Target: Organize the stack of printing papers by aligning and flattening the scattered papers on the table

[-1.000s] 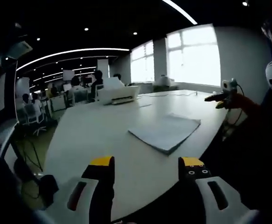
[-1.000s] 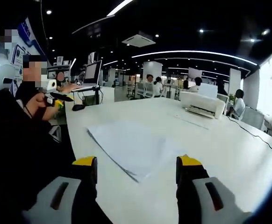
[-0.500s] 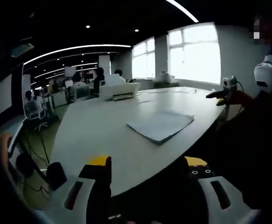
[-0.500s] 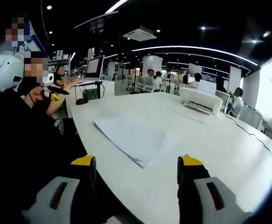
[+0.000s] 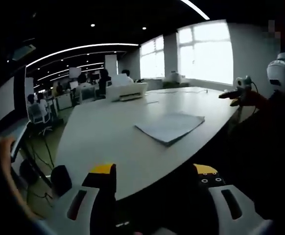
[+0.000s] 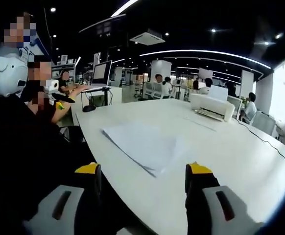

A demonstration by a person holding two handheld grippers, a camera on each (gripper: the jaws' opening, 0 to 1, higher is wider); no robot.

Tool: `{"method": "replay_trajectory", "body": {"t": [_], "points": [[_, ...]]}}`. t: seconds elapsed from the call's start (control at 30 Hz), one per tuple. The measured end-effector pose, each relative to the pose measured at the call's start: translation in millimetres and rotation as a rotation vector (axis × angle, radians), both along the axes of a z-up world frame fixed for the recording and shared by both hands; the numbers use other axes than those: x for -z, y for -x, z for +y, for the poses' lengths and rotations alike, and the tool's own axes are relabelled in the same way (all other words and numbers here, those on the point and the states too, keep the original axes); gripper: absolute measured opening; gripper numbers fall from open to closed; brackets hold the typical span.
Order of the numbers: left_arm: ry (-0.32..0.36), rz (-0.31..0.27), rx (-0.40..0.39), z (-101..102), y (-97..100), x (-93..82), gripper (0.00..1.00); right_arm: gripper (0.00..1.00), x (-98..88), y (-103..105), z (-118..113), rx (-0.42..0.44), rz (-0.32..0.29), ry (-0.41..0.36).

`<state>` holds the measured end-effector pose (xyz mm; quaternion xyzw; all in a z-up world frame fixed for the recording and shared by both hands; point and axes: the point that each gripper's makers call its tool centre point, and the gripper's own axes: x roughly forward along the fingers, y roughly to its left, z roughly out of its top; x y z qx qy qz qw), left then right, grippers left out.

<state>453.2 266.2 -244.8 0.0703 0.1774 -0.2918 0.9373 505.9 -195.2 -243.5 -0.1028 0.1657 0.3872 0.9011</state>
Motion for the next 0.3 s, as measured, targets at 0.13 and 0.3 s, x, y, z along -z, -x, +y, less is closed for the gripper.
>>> {"method": "replay_trajectory", "body": {"t": [0.13,0.3], "points": [[0.016,-0.004,-0.004,0.1,-0.4,-1.6,0.65,0.64,0.1,-0.5,0.8,0.002,0.001,-0.006],[0.016,-0.003,0.004,-0.4,-2.4,0.0,0.65,0.63,3.6,-1.7,8.0,-0.014,0.012,0.005]]}}
